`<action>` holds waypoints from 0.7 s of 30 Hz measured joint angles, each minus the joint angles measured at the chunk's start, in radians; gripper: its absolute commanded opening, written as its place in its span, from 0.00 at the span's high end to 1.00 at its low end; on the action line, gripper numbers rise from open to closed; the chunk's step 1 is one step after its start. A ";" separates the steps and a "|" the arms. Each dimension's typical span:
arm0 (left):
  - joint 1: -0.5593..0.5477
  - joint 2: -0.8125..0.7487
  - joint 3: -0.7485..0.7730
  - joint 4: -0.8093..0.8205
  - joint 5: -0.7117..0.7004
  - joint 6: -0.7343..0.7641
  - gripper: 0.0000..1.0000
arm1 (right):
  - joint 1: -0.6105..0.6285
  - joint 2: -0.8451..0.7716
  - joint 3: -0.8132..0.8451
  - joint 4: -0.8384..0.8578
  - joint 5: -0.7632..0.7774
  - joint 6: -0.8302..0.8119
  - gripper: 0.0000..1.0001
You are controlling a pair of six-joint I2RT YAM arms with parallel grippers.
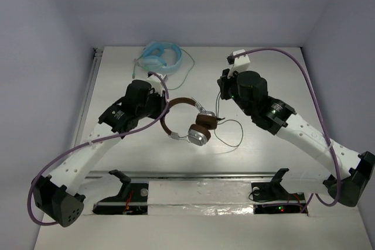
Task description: Wrap the headphones
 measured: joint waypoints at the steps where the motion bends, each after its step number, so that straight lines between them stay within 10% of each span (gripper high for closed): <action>1: 0.000 0.003 -0.011 0.005 0.018 0.003 1.00 | -0.006 0.002 0.002 0.011 -0.047 -0.001 0.94; 11: 0.009 0.008 -0.055 0.117 0.295 -0.005 1.00 | -0.058 0.122 0.055 0.091 -0.348 0.011 0.75; 18: 0.022 0.009 -0.055 0.225 0.399 -0.054 1.00 | -0.139 0.158 0.033 0.106 -0.486 0.065 0.14; 21: 0.027 0.009 -0.055 0.232 0.393 -0.062 1.00 | -0.157 0.159 0.045 0.087 -0.497 0.084 0.07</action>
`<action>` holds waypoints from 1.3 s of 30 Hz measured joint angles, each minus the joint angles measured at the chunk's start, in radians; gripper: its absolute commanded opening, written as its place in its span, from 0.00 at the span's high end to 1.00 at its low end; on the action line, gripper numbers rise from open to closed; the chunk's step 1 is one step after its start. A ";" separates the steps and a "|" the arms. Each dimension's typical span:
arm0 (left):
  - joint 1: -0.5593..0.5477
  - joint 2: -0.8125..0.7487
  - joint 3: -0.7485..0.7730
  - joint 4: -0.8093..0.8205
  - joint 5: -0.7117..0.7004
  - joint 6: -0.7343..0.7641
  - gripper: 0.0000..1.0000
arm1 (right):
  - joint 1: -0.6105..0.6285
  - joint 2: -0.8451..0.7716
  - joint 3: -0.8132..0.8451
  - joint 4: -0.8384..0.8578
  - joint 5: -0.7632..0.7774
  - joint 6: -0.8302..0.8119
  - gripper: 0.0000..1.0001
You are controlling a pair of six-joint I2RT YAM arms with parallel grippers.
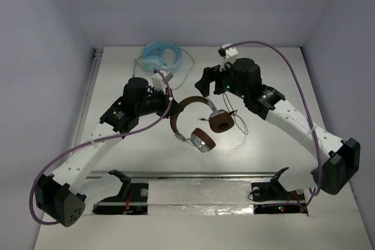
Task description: Wrap the headphones
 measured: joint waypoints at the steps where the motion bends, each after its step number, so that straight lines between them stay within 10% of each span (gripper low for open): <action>1: 0.003 0.000 0.000 -0.002 -0.011 0.000 1.00 | -0.007 0.000 0.010 -0.017 -0.001 0.008 0.06; 13: 0.362 0.014 -0.002 0.023 0.002 -0.077 1.00 | -0.093 -0.138 0.020 -0.117 -0.159 0.118 0.00; 39: 0.393 0.019 0.116 0.172 0.147 -0.299 1.00 | -0.093 -0.180 -0.513 0.288 -0.247 0.222 0.13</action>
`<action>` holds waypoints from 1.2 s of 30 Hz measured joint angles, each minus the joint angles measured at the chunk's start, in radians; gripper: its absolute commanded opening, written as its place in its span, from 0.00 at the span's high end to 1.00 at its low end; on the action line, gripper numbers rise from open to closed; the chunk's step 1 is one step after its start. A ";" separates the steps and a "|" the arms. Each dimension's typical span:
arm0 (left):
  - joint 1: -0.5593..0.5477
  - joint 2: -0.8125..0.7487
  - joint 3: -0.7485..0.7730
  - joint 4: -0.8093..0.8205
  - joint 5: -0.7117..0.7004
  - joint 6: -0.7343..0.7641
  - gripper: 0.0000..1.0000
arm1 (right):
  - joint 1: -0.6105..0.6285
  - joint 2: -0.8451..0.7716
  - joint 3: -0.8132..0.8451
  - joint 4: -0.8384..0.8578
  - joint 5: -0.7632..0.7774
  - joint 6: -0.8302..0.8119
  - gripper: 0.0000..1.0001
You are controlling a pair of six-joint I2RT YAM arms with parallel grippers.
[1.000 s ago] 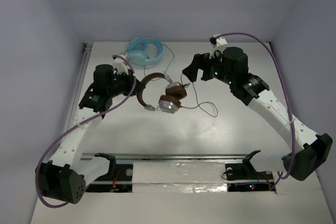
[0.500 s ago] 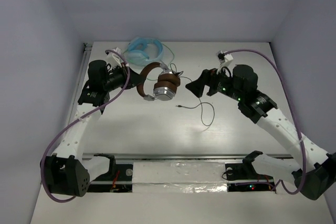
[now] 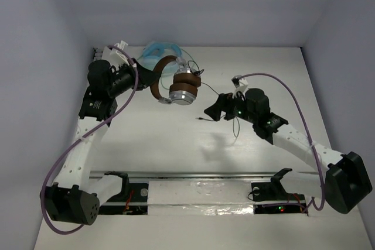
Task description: Wrap the headphones
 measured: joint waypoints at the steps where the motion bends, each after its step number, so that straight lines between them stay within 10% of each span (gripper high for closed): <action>1: 0.000 -0.002 0.010 0.000 -0.002 -0.002 1.00 | 0.000 -0.009 -0.026 0.017 0.000 0.008 0.14; 7: 0.000 -0.002 0.063 0.000 -0.018 -0.009 1.00 | 0.000 -0.101 -0.156 0.034 -0.005 0.054 0.22; 13: 0.000 0.007 0.077 0.003 -0.040 -0.012 1.00 | 0.000 -0.282 -0.158 -0.003 -0.008 0.067 0.85; 15: 0.000 0.011 0.077 -0.001 -0.050 -0.011 1.00 | 0.000 -0.338 -0.139 -0.036 0.048 0.067 0.81; 16: 0.000 0.013 0.077 -0.004 -0.055 -0.010 1.00 | 0.000 -0.358 -0.122 -0.061 0.090 0.069 0.52; 19: 0.000 0.017 0.077 -0.006 -0.068 -0.010 1.00 | 0.000 -0.355 -0.066 -0.101 0.186 0.070 0.16; 33: 0.000 0.023 0.092 -0.003 -0.074 -0.019 1.00 | 0.000 -0.116 -0.160 -0.066 0.199 0.114 0.20; 36: 0.000 0.023 0.098 0.001 -0.074 -0.027 1.00 | 0.000 -0.113 -0.205 -0.013 0.193 0.134 0.34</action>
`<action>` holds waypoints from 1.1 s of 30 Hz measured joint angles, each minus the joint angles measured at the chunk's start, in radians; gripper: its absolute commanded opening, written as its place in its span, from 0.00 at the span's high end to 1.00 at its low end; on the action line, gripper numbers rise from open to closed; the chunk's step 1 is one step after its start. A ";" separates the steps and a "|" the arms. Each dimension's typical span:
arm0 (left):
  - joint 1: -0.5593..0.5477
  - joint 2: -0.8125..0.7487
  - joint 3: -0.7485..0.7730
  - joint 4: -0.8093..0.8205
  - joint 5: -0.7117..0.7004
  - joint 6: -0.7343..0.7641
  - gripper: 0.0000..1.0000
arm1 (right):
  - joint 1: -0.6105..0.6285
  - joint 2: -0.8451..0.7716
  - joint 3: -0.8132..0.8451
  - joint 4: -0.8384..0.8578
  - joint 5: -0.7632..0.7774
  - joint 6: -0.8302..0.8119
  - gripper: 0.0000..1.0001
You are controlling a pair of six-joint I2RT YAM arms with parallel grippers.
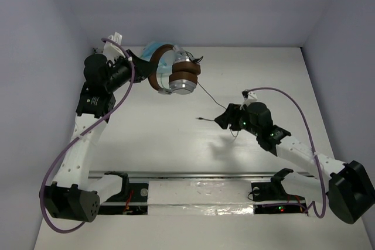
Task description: Wrap the headphones
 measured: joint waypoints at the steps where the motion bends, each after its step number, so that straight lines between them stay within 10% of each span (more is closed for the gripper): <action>1: 0.000 0.002 0.001 0.004 0.002 -0.006 1.00 | 0.000 -0.001 -0.021 0.020 -0.006 0.008 0.51; 12: -0.058 0.018 -0.253 0.303 -0.089 -0.275 1.00 | 0.056 0.004 -0.079 0.098 -0.104 0.042 1.00; 33: -0.254 -0.060 -0.382 0.248 -0.911 -0.145 1.00 | 0.592 0.096 0.494 -0.488 0.285 -0.098 1.00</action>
